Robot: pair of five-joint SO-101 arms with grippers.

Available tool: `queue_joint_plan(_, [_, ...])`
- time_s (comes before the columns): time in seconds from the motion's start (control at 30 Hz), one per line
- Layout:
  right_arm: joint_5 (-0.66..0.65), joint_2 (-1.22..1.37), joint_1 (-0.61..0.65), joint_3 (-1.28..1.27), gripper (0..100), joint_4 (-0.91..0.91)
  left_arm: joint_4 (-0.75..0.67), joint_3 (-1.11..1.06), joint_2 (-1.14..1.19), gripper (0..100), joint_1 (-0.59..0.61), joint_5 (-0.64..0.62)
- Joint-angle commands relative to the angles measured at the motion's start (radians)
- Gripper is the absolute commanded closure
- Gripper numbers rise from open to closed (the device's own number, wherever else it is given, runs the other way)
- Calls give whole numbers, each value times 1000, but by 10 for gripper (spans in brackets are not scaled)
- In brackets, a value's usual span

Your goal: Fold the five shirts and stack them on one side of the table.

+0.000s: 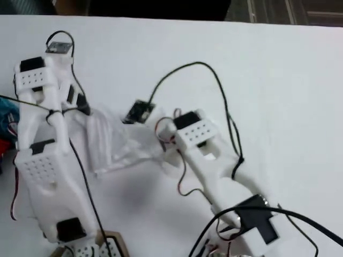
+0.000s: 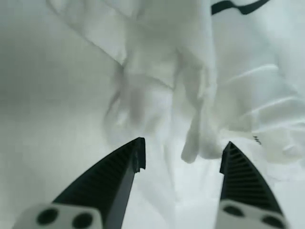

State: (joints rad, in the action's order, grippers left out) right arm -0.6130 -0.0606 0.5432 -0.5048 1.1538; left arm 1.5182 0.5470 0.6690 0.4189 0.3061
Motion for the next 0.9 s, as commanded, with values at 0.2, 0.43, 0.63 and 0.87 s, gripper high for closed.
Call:
queue_joint_plan(0.2, [-3,59,-51,0,865,-139,8,39,-8,707,6,6])
queue_joint_plan(0.43, [0,90,-56,43,979,-150,6,39,-8,707,9,6])
queue_joint_plan(0.63, [0,79,-48,334,978,7,5,39,-8,707,8,6])
queue_joint_plan(0.87, [0,153,45,681,978,93,5,39,-6,707,8,6])
